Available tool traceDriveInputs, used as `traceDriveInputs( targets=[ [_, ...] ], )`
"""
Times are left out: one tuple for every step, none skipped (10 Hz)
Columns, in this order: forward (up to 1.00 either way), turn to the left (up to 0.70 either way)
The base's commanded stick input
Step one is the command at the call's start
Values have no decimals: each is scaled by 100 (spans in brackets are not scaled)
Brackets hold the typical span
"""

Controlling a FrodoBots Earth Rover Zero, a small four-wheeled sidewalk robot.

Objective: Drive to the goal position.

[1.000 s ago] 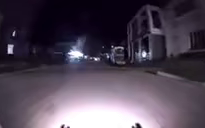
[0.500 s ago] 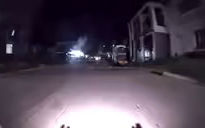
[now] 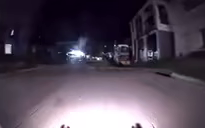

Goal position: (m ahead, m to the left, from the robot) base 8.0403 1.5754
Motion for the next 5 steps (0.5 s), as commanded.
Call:
traceDriveInputs(
  targets=[
    [85, 0],
    [85, 0],
    [85, 0],
    [85, 0],
    [85, 0]
  ],
)
